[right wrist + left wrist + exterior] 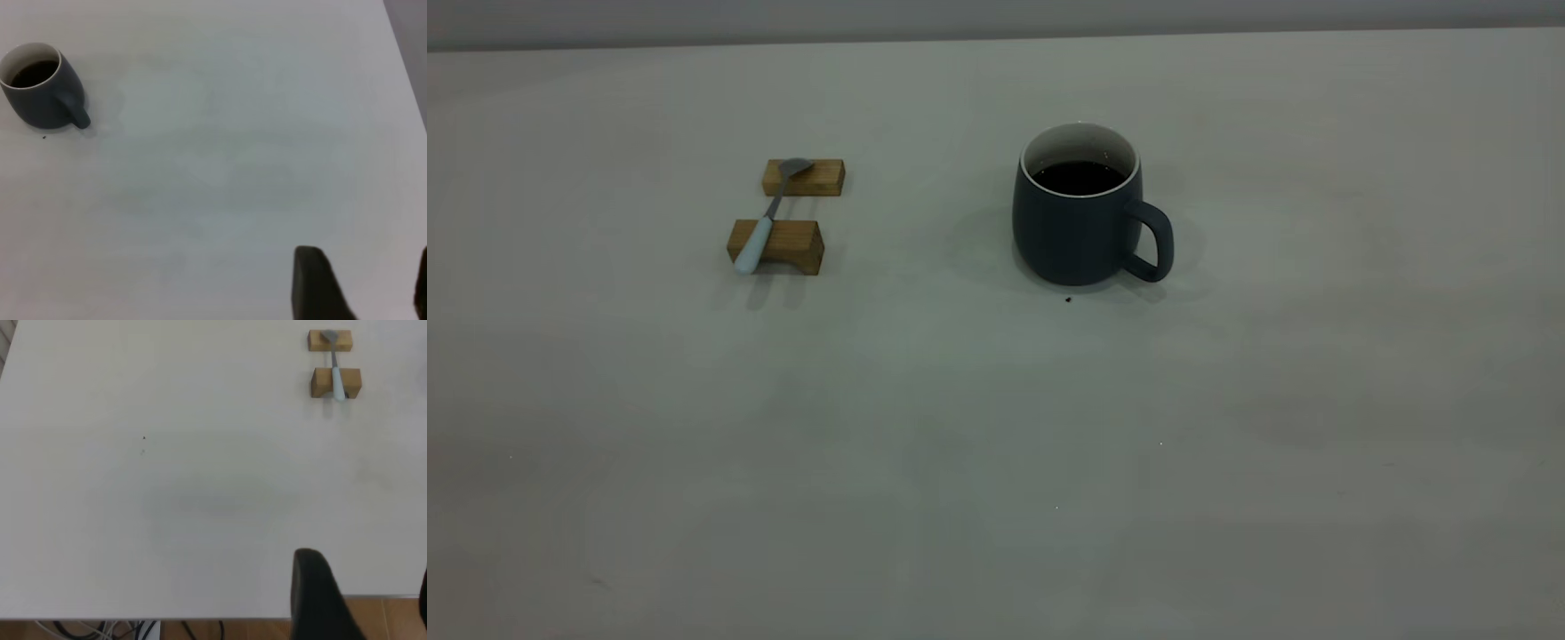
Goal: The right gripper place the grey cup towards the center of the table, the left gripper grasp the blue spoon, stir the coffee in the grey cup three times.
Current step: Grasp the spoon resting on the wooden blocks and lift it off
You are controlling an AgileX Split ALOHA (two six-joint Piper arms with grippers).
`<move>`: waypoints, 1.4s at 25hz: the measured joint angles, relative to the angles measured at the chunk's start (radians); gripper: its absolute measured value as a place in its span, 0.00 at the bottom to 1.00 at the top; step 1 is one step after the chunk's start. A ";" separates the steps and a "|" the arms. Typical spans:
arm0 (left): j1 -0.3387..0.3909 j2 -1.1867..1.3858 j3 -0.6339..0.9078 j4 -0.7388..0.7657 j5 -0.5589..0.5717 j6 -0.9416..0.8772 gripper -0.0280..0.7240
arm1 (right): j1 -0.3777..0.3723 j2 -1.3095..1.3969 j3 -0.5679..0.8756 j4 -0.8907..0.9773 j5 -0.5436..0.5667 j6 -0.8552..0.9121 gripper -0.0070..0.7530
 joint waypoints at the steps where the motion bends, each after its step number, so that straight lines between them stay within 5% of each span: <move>1: 0.000 0.000 0.000 0.000 0.000 0.000 0.63 | 0.000 0.000 0.000 0.000 0.000 0.000 0.49; 10: 0.000 0.000 0.000 0.046 0.000 0.001 0.62 | 0.000 0.000 0.000 0.000 0.001 0.000 0.32; 17: 0.000 0.054 -0.032 0.034 -0.086 -0.026 0.62 | 0.000 0.000 0.000 0.000 0.001 0.000 0.31; 26: 0.000 0.698 -0.169 -0.115 -0.285 -0.032 0.62 | 0.000 0.000 0.000 0.000 0.002 0.000 0.32; 35: 0.000 1.242 -0.297 -0.370 -0.453 0.183 0.62 | 0.000 0.000 0.000 0.000 0.003 0.000 0.32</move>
